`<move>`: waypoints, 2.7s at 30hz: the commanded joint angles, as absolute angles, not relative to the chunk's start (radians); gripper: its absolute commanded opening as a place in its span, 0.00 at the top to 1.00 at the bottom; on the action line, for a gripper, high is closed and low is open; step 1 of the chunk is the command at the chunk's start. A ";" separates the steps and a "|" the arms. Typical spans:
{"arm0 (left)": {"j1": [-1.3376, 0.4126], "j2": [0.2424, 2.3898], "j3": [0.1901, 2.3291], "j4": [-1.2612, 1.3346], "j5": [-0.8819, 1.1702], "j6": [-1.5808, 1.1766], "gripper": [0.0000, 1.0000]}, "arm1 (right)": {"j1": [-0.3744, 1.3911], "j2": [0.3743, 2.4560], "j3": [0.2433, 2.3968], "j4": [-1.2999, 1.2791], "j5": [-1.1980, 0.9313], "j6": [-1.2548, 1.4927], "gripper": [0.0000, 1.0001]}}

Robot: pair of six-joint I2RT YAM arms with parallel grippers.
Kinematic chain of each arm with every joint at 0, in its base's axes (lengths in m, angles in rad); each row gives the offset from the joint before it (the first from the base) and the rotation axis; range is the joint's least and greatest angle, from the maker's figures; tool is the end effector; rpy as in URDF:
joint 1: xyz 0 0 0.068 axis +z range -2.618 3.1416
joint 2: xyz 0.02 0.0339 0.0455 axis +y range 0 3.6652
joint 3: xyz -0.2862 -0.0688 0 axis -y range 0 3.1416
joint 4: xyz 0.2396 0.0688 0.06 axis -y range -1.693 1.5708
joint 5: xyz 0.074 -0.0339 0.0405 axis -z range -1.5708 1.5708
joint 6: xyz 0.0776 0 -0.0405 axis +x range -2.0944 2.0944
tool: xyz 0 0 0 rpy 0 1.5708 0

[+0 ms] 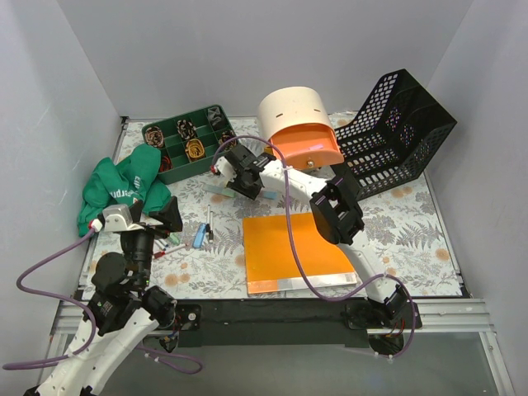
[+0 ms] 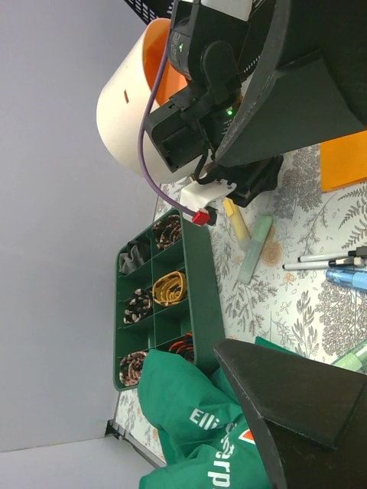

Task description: Organize the desk

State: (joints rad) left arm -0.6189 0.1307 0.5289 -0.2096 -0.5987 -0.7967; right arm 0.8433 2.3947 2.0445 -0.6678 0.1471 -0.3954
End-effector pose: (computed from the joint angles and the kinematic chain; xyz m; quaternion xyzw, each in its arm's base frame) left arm 0.0820 -0.0047 0.3249 -0.2804 0.5865 -0.3359 0.6816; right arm 0.3774 0.4068 0.1538 -0.5406 0.7929 -0.0085 0.2811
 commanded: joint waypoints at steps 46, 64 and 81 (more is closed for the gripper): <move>-0.617 0.170 0.515 -0.210 -0.560 -0.779 0.02 | 0.839 1.876 2.080 -0.759 -0.359 -0.554 0.99; -0.617 0.192 0.514 -0.210 -0.538 -0.781 0.02 | 0.470 1.790 2.096 -0.752 -0.436 -0.770 0.99; -0.615 0.372 0.561 -0.199 -0.348 -1.049 0.02 | 0.376 1.738 1.905 -0.750 -0.506 -0.833 0.52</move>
State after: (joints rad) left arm -0.6189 0.2974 0.5213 -0.1982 -0.4221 -0.8913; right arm 0.3790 1.8210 1.9026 -0.7650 -0.4824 -0.8272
